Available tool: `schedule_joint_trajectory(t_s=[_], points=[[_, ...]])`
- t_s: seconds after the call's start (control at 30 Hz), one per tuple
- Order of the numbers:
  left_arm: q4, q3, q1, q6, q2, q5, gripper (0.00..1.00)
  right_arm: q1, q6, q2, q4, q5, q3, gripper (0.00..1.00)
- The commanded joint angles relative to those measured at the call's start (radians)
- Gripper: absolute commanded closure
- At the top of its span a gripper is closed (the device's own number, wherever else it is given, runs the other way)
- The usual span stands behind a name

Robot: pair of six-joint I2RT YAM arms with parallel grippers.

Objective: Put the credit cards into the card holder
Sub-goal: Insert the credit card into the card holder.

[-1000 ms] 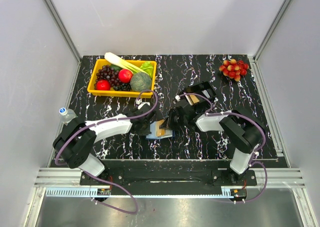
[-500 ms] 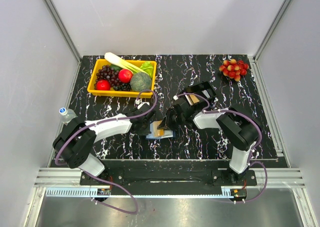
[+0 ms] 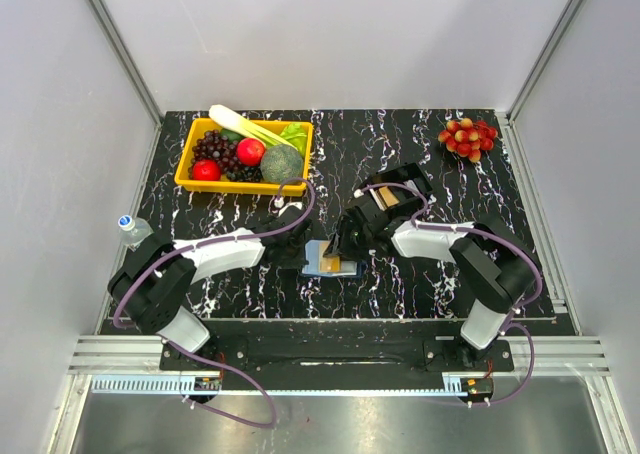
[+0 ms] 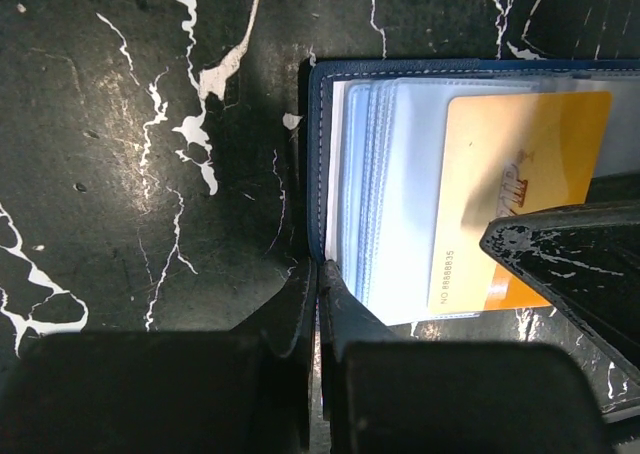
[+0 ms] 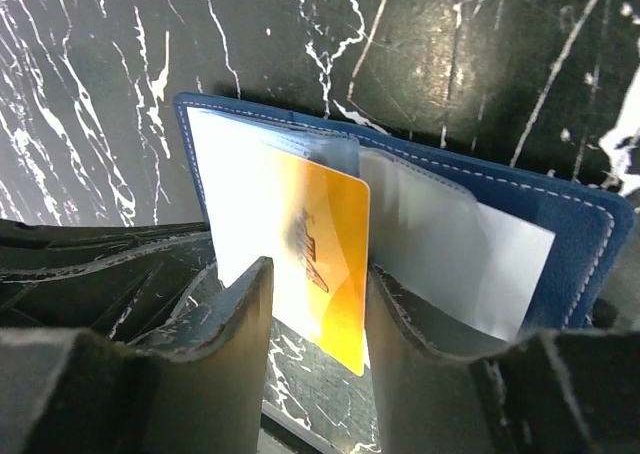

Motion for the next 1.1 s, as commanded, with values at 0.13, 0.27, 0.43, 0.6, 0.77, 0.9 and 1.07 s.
schedule_joint_trajectory(t_s=[0.13,0.27,0.43,0.6,0.77,0.9,1.07], points=[[0.008,-0.024,0.004,-0.006,0.04,0.015,1.0,0.022,-0.075,-0.041,-0.228,0.169,0.052,0.53],[0.016,-0.021,0.003,-0.005,0.044,0.026,1.0,0.023,-0.084,-0.038,-0.213,0.146,0.055,0.57],[0.021,-0.018,0.003,-0.002,0.04,0.033,1.0,0.035,-0.081,-0.003,-0.142,0.06,0.063,0.69],[0.022,-0.017,0.003,-0.002,0.035,0.035,1.0,0.082,-0.075,0.02,-0.107,0.011,0.099,0.75],[0.027,-0.024,0.004,-0.002,0.023,0.03,1.0,0.105,-0.058,0.048,-0.102,0.0,0.129,0.75],[0.03,-0.027,0.003,-0.002,0.018,0.032,1.0,0.105,-0.063,0.034,-0.081,0.01,0.127,0.71],[0.033,-0.023,0.004,0.001,0.024,0.032,1.0,0.103,-0.064,-0.006,0.008,-0.013,0.083,0.63]])
